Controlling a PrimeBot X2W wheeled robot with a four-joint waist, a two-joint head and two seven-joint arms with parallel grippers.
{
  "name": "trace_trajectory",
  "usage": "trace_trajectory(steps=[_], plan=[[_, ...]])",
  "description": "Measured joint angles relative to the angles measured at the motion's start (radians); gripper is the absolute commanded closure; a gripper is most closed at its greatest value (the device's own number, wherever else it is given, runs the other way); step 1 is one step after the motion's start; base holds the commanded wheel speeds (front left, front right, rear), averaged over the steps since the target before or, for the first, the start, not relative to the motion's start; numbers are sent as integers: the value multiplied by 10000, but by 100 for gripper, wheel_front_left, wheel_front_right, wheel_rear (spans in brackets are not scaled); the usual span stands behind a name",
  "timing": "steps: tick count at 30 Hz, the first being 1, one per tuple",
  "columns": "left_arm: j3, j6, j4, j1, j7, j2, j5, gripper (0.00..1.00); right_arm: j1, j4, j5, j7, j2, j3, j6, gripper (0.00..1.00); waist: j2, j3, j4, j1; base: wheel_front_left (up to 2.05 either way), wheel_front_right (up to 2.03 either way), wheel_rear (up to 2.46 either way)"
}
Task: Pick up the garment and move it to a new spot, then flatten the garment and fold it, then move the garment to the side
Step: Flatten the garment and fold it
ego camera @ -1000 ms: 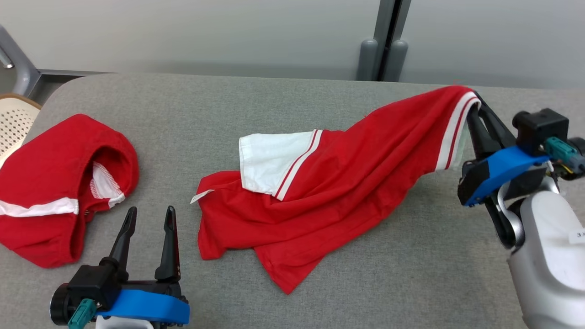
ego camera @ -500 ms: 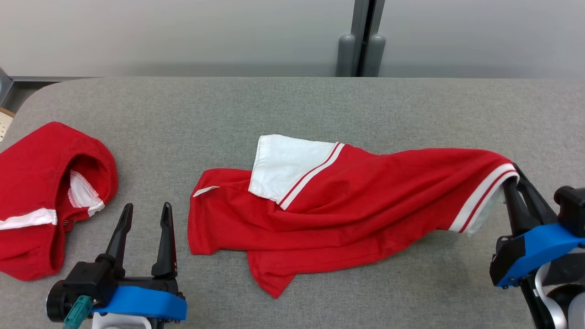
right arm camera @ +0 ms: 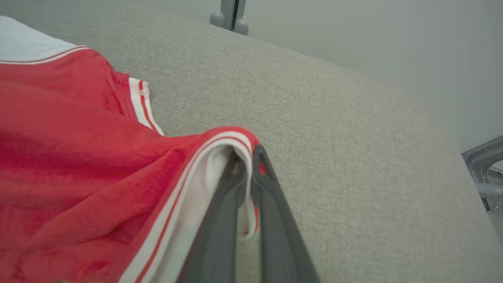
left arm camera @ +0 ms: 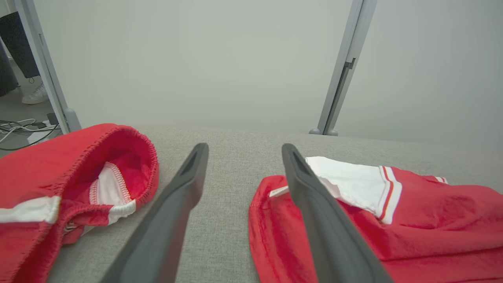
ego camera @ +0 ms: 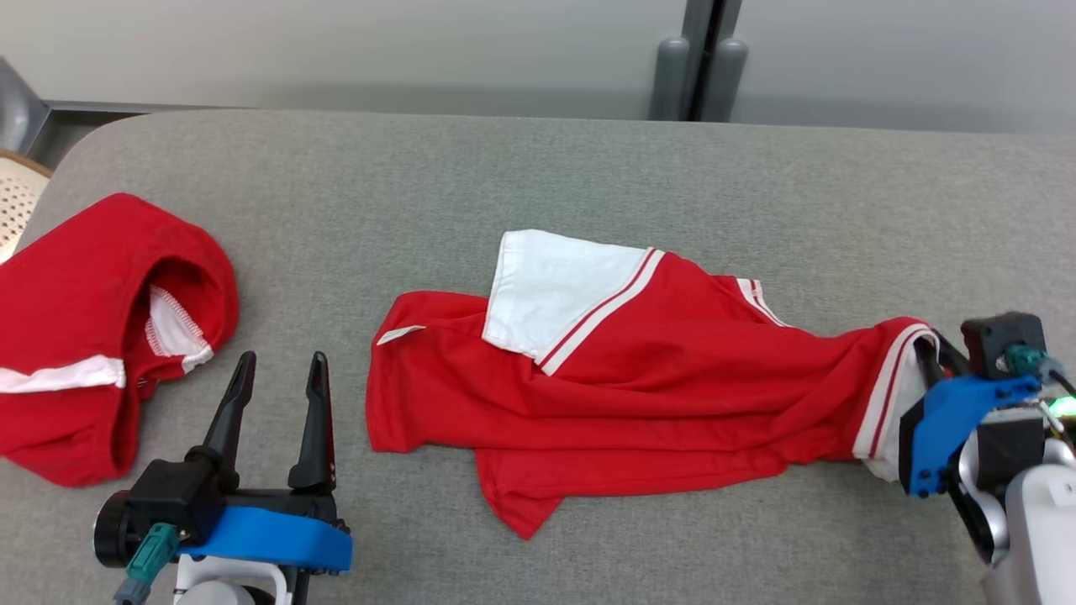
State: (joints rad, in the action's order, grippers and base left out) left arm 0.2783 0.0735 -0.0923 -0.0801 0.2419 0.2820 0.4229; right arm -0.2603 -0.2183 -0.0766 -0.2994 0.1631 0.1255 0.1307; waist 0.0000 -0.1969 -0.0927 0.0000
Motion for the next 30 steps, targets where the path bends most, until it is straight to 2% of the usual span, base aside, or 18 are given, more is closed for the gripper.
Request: trace_trajectory(steps=[2,3,4,7,12,19,25,30], plan=[[50,-13,-29,-65,-6,-13,0,0,-494,-836,-163,151,150,-19,0,100,0,-33,-102,0,0,0,0],[79,-27,-46,-88,-13,-21,-2,0,-720,-1254,-278,198,203,8,0,59,0,-45,-158,0,0,0,0],[104,-35,-63,-105,-15,-29,-2,0,-913,-1622,-401,198,259,25,0,0,0,-51,-216,0,0,0,0],[171,-36,-128,-111,-13,-48,-2,0,-1340,-2276,-640,347,336,117,0,0,0,-19,-391,0,0,0,0],[209,-36,-209,-2,-10,-48,17,0,-1553,-2021,-721,754,378,570,0,0,0,231,-552,0,0,0,0],[188,63,-265,473,35,-36,132,0,-427,86,-616,1225,-196,1014,0,0,0,757,-423,0,0,0,0],[190,134,-276,729,35,12,178,0,1035,2044,-219,1977,-738,746,0,0,0,1178,-118,0,0,0,0],[213,173,-274,829,36,21,194,0,2082,2838,305,2777,-1011,506,0,0,0,1355,115,-1,0,0,0]])
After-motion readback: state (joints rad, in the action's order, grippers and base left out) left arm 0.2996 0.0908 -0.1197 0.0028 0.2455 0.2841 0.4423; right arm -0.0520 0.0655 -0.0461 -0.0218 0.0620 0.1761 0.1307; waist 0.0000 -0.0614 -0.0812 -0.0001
